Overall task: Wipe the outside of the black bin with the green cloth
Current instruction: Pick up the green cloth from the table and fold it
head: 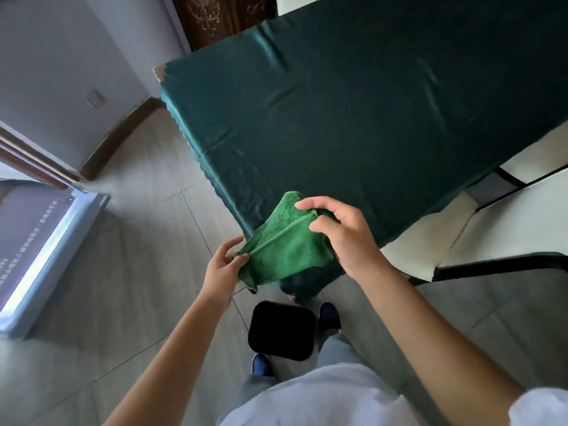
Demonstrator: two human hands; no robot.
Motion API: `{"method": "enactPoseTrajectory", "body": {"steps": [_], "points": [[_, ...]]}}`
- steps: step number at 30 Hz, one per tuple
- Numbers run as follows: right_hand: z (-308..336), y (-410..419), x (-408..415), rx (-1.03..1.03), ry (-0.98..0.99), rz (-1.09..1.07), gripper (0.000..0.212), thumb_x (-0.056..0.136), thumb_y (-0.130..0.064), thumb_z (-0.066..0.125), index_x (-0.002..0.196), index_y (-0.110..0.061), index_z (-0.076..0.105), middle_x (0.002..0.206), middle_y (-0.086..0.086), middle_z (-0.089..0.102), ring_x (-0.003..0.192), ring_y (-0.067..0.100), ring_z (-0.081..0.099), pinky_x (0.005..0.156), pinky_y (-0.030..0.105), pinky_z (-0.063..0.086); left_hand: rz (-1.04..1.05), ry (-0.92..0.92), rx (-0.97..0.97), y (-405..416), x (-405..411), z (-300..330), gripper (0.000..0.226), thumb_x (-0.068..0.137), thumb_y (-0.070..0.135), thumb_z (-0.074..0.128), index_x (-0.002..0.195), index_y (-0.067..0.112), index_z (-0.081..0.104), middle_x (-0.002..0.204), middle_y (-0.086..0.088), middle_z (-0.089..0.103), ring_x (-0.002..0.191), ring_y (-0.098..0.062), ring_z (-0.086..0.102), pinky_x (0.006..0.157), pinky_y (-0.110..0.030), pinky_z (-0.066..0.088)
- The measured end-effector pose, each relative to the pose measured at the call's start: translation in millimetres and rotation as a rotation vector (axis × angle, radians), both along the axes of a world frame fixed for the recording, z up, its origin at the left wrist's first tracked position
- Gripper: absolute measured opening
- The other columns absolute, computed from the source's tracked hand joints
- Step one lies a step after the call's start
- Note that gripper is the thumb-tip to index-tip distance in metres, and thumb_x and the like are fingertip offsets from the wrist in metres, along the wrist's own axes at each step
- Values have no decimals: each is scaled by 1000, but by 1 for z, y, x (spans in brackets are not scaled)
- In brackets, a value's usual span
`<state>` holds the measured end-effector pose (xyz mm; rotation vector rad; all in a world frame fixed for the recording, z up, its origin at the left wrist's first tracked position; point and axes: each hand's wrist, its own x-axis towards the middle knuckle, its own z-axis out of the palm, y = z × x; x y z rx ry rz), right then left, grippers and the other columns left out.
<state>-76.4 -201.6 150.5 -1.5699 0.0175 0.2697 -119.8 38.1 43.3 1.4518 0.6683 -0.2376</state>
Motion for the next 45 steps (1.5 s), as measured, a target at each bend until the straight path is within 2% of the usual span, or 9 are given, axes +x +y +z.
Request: {"method": "enactPoseTrajectory", "body": {"steps": [3,7,13,20,24,30,36,41,45], "points": [[25,27,-37,86,-16,-45,36,76,-15,61,105,-26,79,79,14,58,71,36,44,70,46,38,-83,-26,-65,25,-22,4,36,99,0,63,126,23,67,89,-1,73,90,-20,70,91,-42,57],[60,59,-84,164,-7,-80,37,75,-7,58,104,-20,79,86,5,70,84,25,61,78,43,52,-164,-65,-70,45,-53,14,31,105,23,61,136,24,61,107,-8,74,106,-29,70,89,-39,57],[110,69,-138,354,-42,-3,43,78,-4,53,109,-19,79,87,2,74,81,14,69,71,29,59,-290,-286,45,50,-70,69,89,83,89,46,158,43,33,147,14,59,142,-11,47,121,-51,32],[142,39,-190,546,-95,27,41,73,-12,54,103,-20,80,94,5,76,90,20,72,81,36,61,-643,-376,-386,13,-113,146,82,95,78,32,161,29,29,156,-7,51,144,-33,48,120,-62,30],[135,10,-218,575,-76,-111,45,79,-8,44,101,-19,82,91,5,76,88,20,73,80,35,61,-721,-405,-513,-2,-158,159,99,83,82,55,163,44,12,167,4,36,150,-26,40,120,-56,34],[97,-29,-280,623,-41,-246,47,83,-9,46,115,-20,78,99,6,76,96,22,73,87,37,61,-817,-519,-360,-20,-231,147,98,88,23,81,158,57,20,168,-3,33,151,-31,37,121,-59,30],[51,-44,-330,406,106,-395,36,77,-13,53,96,-23,82,92,1,77,83,14,72,70,28,60,-780,-454,-395,-36,-289,157,59,86,28,85,141,32,64,144,-7,64,131,-30,62,102,-38,54],[23,-18,-375,364,223,-336,35,89,1,53,89,-19,82,93,4,79,85,16,72,69,24,57,-731,-474,-413,-38,-313,165,52,88,24,82,138,25,67,134,-12,70,121,-29,67,97,-38,56],[15,1,-406,116,147,-235,25,96,-24,60,111,-30,79,113,-3,79,109,16,74,95,37,58,-724,-437,-403,-40,-320,166,55,89,24,81,141,23,64,130,-15,70,118,-31,67,98,-43,56]]}}
